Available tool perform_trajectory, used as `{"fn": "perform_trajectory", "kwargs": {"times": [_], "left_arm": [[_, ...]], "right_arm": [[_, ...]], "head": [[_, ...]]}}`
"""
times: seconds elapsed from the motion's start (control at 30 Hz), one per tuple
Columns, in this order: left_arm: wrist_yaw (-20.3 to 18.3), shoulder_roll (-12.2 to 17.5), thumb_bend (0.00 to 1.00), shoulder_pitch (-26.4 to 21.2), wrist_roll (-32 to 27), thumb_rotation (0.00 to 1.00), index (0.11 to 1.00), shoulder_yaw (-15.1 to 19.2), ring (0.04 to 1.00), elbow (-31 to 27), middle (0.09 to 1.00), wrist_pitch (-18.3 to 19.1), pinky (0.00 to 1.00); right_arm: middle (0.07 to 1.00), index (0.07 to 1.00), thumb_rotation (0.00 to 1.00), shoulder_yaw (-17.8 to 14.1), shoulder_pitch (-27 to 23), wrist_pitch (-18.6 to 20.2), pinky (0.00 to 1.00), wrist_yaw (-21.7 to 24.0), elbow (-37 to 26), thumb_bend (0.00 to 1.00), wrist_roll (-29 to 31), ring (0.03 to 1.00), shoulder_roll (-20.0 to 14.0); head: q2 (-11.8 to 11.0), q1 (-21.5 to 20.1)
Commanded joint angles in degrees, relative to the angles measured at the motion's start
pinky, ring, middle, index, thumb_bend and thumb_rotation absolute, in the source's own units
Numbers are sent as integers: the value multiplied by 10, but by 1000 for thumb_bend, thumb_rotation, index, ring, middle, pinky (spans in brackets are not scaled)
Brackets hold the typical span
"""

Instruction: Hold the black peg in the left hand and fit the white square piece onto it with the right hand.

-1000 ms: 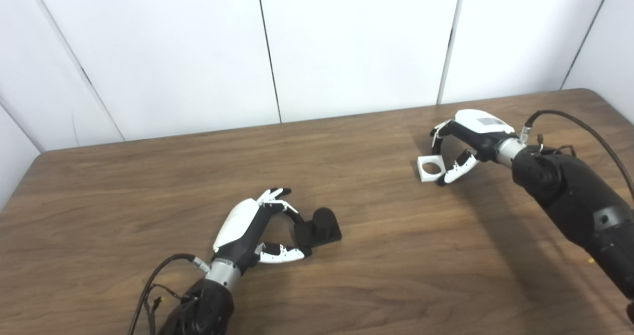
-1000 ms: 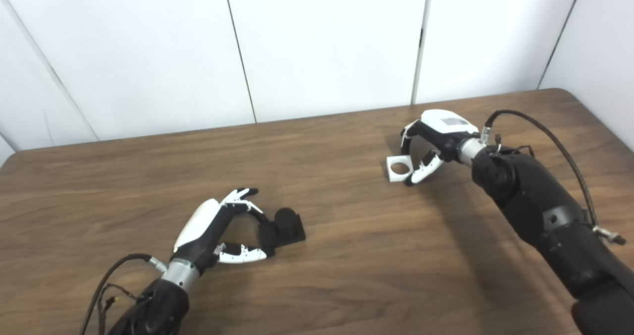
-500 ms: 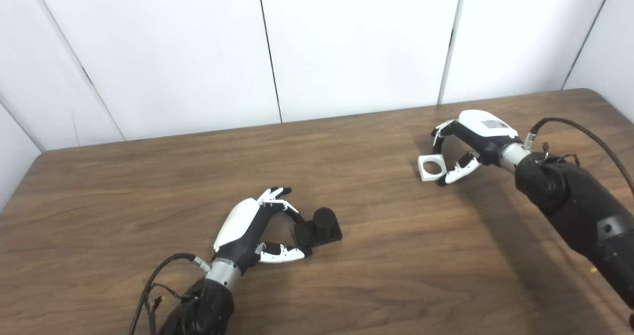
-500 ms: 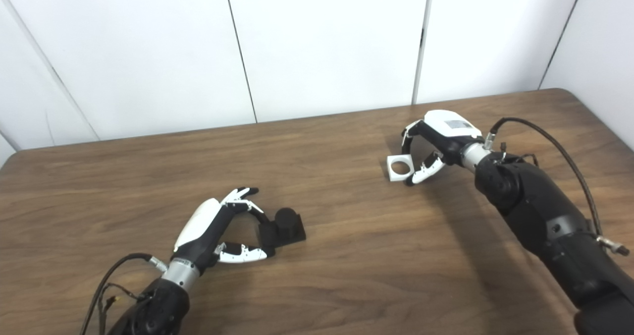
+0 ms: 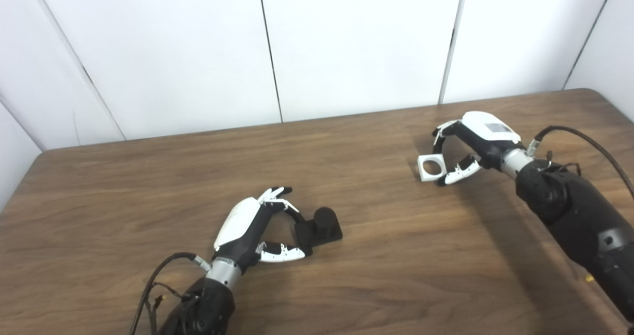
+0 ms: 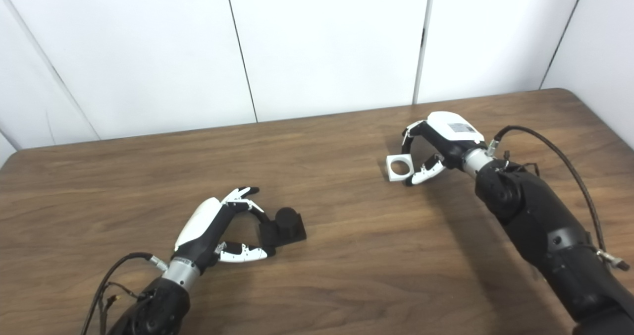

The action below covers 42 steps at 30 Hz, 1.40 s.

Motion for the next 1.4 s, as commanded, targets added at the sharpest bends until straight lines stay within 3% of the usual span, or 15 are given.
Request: {"fn": "perform_trajectory", "kwargs": {"times": [0.0, 0.33, 0.67, 1.03, 1.37], "left_arm": [[-15, 6, 519, 2, 16, 79, 492, -6, 974, 24, 928, 14, 926], [-18, 4, 519, 2, 17, 79, 492, -6, 978, 21, 933, 20, 932], [-20, -2, 519, 0, 20, 78, 492, -8, 977, 22, 929, 26, 939], [-15, -9, 519, -2, 17, 81, 491, -4, 978, 27, 926, 23, 949], [-20, -11, 520, -5, 23, 81, 491, -7, 978, 26, 929, 29, 939]], "right_arm": [[796, 482, 146, -16, -28, -6, 891, -6, -38, 523, 5, 864, -5], [794, 481, 147, -30, -31, -12, 783, 12, -101, 524, 22, 838, 0], [784, 481, 145, -38, -27, 4, 749, 56, -162, 524, 44, 837, 7], [802, 480, 148, -35, -13, 10, 840, 105, -237, 524, 60, 903, 28], [799, 481, 147, -26, 7, 16, 794, 138, -302, 524, 55, 873, 47]], "head": [[1, -1], [3, 1], [8, 18], [13, 34], [17, 49]]}}
